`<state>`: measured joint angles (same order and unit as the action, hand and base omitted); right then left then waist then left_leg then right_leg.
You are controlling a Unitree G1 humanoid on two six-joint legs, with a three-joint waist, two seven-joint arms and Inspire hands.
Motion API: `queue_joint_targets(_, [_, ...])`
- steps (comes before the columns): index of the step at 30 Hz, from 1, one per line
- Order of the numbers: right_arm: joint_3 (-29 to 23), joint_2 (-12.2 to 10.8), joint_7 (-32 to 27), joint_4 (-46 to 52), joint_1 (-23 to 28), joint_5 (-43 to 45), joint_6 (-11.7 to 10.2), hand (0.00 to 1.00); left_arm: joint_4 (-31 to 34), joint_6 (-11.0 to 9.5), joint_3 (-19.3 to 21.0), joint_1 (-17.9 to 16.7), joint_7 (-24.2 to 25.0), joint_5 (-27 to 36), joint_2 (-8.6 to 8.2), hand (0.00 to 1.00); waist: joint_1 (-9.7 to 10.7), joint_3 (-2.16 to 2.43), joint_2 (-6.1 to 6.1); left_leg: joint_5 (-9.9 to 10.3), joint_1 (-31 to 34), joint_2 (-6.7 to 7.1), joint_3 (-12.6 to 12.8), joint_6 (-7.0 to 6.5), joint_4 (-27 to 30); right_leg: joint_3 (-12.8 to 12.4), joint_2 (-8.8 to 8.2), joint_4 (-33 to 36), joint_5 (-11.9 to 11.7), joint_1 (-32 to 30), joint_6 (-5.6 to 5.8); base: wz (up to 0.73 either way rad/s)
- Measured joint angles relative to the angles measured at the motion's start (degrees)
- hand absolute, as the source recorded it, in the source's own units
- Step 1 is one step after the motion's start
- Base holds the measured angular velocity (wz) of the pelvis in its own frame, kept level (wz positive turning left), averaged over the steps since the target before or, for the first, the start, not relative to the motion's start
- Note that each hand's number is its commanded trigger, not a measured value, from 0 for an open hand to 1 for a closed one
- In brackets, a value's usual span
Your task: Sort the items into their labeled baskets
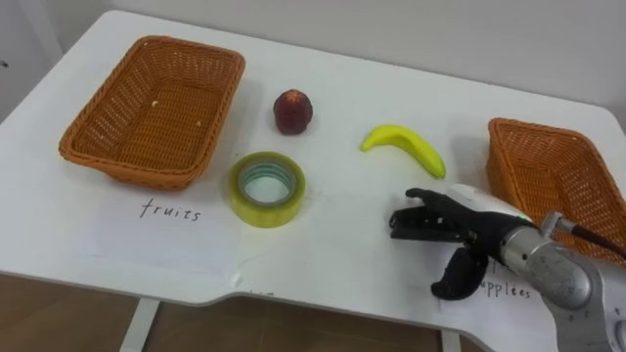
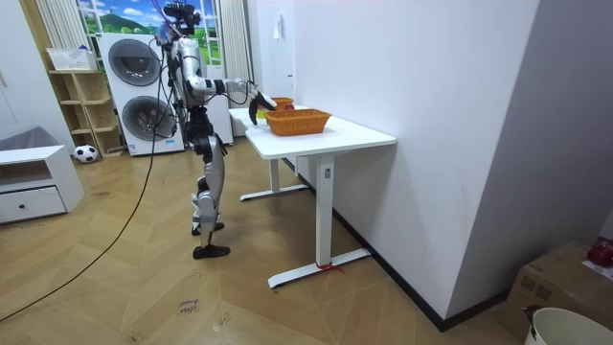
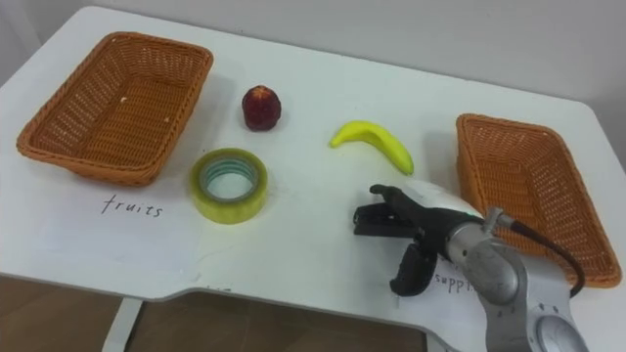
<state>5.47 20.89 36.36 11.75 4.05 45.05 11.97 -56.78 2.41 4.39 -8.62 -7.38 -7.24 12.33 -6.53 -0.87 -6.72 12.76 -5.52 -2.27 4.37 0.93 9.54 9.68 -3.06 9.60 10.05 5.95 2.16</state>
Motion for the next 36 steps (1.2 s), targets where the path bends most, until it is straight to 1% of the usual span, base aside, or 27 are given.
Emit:
queue_joint_targets(5, [0.0, -1.2, -3.3, -1.8, 0.0, 0.0, -0.8, 0.0, 0.0, 0.0, -0.1, -0.2, -1.1, 0.0, -0.16, 0.0, 0.1, 0.34, 0.63, 0.0, -0.1, 0.0, -0.1, 0.0, 0.0, 0.2, -0.04, 0.0, 0.0, 0.2, 0.0, 0.0])
queue_joint_targets(9, [0.0, -1.2, -4.4, -1.9, 0.0, 0.0, -0.9, 0.0, 0.0, 0.0, 0.0, -0.5, -1.2, 0.0, -0.16, 0.0, 0.1, 0.17, 0.93, 0.0, -0.1, 0.01, -0.1, 0.0, 0.0, 0.6, -0.06, 0.0, 0.0, 0.2, 0.0, 0.0])
queue_joint_targets(12, [0.0, -1.2, -4.7, -1.9, 0.0, 0.0, -0.9, 0.0, 0.1, 0.0, 0.0, -0.8, -1.2, 0.0, -0.16, 0.0, 0.1, 0.21, 0.86, 0.0, -0.1, 0.0, -0.1, 0.0, 0.0, 0.7, -0.08, 0.0, 0.0, 0.1, 0.0, 0.0])
queue_joint_targets(16, [-0.1, -1.2, -4.7, -1.9, -0.2, 0.0, -1.0, 0.0, 0.2, 0.0, 0.0, -1.2, -1.2, 0.0, -0.13, 0.0, 0.0, 0.59, 0.29, 0.0, -0.1, 0.01, -0.2, 0.0, 0.0, 1.6, -0.13, 0.0, 0.0, 0.2, 0.0, 0.01])
queue_joint_targets(17, [-0.2, -1.2, -4.8, -1.9, -0.3, 0.0, -1.0, 0.0, 0.2, 0.0, 0.0, -1.2, -1.2, -0.1, -0.13, 0.0, 0.1, 0.51, 0.41, 0.0, -0.1, 0.01, -0.3, 0.0, 0.0, 1.6, -0.13, 0.0, 0.0, 0.3, 0.0, 0.04])
queue_joint_targets(21, [-0.4, -1.2, -5.8, -1.9, -0.3, -0.1, -1.2, 0.0, 0.2, 0.0, 0.0, -1.2, -1.2, -0.2, -0.19, 0.0, 0.2, 0.42, 0.17, 0.0, -0.3, 0.03, -0.5, 0.0, 0.0, 1.7, -0.16, -0.1, 0.0, 0.6, 0.0, 0.03])
queue_joint_targets(24, [-0.3, -1.4, -6.5, -2.0, -0.3, -0.1, -1.5, 0.0, 0.2, 0.0, 0.0, -1.2, -1.2, -0.1, -0.2, 0.0, 0.2, 0.27, 0.32, 0.0, -0.3, 0.06, -0.6, 0.0, 0.1, 1.9, -0.2, -0.1, 0.0, 0.7, 0.0, 0.01])
queue_joint_targets(26, [-0.3, -1.4, -6.8, -2.1, -0.3, 0.1, -1.5, 0.0, 0.2, 0.0, 0.0, -1.2, -1.2, 0.0, -0.2, 0.0, 0.1, -0.02, 0.47, 0.0, -0.2, 0.06, -0.7, 0.0, 0.1, 2.0, -0.2, -0.1, 0.0, 0.7, 0.0, 0.0])
queue_joint_targets(27, [-0.2, -1.4, -6.8, -2.1, -0.3, 0.3, -1.5, 0.0, 0.1, 0.0, -0.1, -1.2, -1.3, 0.0, -0.19, 0.0, 0.1, -0.09, 0.37, 0.0, -0.2, 0.06, -0.7, 0.0, 0.1, 2.1, -0.2, 0.0, 0.0, 0.6, 0.01, 0.0])
queue_joint_targets(28, [0.1, -1.4, -6.8, -2.2, -0.3, 0.6, -1.3, 0.0, 0.1, 0.0, -0.2, -1.2, -1.7, 0.0, -0.19, 0.0, 0.1, -0.33, 0.23, 0.0, -0.1, 0.05, -0.8, 0.0, 0.1, 2.1, -0.19, 0.0, 0.0, 0.6, 0.01, 0.05])
queue_joint_targets(29, [0.4, -1.4, -6.8, -2.7, -0.3, 0.8, -1.3, 0.0, 0.1, 0.1, -0.3, -1.2, -2.1, 0.0, -0.19, 0.0, 0.1, -0.39, -0.08, 0.0, 0.1, 0.07, -1.1, 0.0, 0.0, 2.4, -0.19, 0.0, 0.0, 0.5, 0.01, 0.08])
queue_joint_targets(30, [0.4, -1.4, -6.8, -3.2, -0.3, 0.8, -1.2, 0.0, 0.1, 0.1, -0.3, -1.2, -2.1, 0.0, -0.18, 0.0, 0.2, -0.35, -0.21, 0.0, 0.2, 0.08, -1.3, 0.0, 0.0, 2.8, -0.2, 0.0, 0.0, 0.5, 0.01, 0.1])
queue_joint_targets(31, [0.4, -1.4, -6.8, -3.9, -0.3, 0.7, -0.7, 0.0, 0.1, 0.1, -0.3, -1.2, -2.2, 0.0, -0.17, 0.0, 0.1, -0.15, -0.52, 0.0, 0.4, 0.07, -1.4, 0.0, 0.0, 3.3, -0.21, 0.0, 0.0, 0.3, 0.01, 0.06])
queue_joint_targets(32, [0.3, -1.3, -6.8, -3.9, -0.3, 0.8, -0.4, 0.0, 0.0, 0.2, -0.1, -1.3, -2.2, 0.0, -0.17, 0.0, 0.0, 0.17, -0.96, 0.0, 0.7, 0.06, -1.4, 0.0, 0.0, 3.3, -0.19, 0.0, 0.0, 0.1, 0.01, 0.04])
queue_joint_targets(34, [0.4, -1.3, -6.8, -4.9, -0.3, 0.8, -0.1, 0.0, -0.4, 0.2, -0.1, -1.3, -2.1, 0.1, -0.17, 0.0, 0.0, 0.39, -1.35, 0.0, 0.8, 0.06, -1.6, 0.01, 0.1, 3.2, -0.18, 0.0, 0.0, 0.0, 0.01, 0.04])
queue_joint_targets(35, [0.5, -1.3, -6.8, -5.8, -0.5, 0.8, 0.0, 0.0, -0.5, 0.4, -0.1, -1.3, -2.1, 0.1, -0.17, 0.0, -0.2, 0.68, -1.83, 0.0, 0.8, 0.08, -1.7, 0.0, 0.1, 3.0, -0.19, 0.0, 0.0, 0.1, 0.01, 0.06])
queue_joint_targets(36, [0.5, -1.3, -6.8, -6.4, -0.6, 0.8, 0.0, 0.0, -0.5, 0.5, -0.1, -1.3, -2.1, 0.0, -0.17, 0.0, -0.1, 0.82, -2.07, 0.0, 0.8, 0.1, -1.8, 0.0, 0.1, 3.0, -0.19, 0.0, 0.0, 0.1, 0.0, 0.06])
